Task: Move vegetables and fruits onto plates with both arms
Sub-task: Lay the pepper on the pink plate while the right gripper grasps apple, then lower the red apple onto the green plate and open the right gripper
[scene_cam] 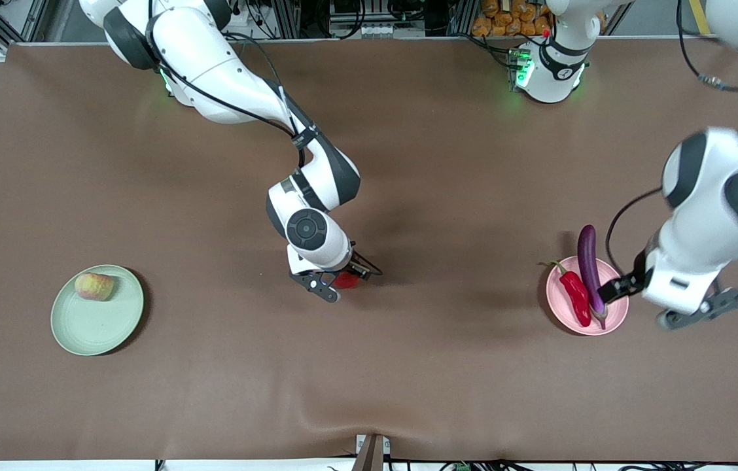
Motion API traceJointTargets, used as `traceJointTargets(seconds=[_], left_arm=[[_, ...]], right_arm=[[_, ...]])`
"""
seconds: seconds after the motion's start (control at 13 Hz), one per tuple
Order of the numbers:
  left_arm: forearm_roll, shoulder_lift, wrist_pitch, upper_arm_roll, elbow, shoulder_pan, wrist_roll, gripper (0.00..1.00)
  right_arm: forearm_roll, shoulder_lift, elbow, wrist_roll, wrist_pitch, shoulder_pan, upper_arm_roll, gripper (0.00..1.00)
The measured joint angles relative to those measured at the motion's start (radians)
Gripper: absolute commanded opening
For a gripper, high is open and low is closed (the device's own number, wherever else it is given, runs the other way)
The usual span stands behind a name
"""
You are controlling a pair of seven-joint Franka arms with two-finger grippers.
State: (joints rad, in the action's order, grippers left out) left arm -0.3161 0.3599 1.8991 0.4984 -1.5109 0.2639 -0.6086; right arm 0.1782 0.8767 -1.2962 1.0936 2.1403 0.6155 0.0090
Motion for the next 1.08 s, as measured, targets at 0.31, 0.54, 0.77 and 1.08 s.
traceJointTargets(seconds=[0.31, 0.54, 0.77, 1.08], left_arm=[[0.120, -0.127, -0.164, 0.006, 0.042, 0.001, 0.103, 1.00], [0.146, -0.195, -0.264, -0.012, 0.074, 0.001, 0.229, 1.00], [0.190, -0.264, -0.373, -0.082, 0.076, -0.026, 0.358, 1.00], [0.313, -0.320, -0.481, -0.422, 0.061, -0.245, 0.455, 1.00]], right_arm=[[0.000, -0.030, 0.078, -0.078, -0.233, -0.105, -0.005, 0.00], [-0.001, -0.080, 0.134, -0.309, -0.444, -0.248, -0.007, 0.00], [-0.004, -0.102, 0.181, -0.640, -0.575, -0.419, -0.011, 0.00], [-0.029, -0.101, 0.188, -1.084, -0.616, -0.627, -0.031, 0.00]])
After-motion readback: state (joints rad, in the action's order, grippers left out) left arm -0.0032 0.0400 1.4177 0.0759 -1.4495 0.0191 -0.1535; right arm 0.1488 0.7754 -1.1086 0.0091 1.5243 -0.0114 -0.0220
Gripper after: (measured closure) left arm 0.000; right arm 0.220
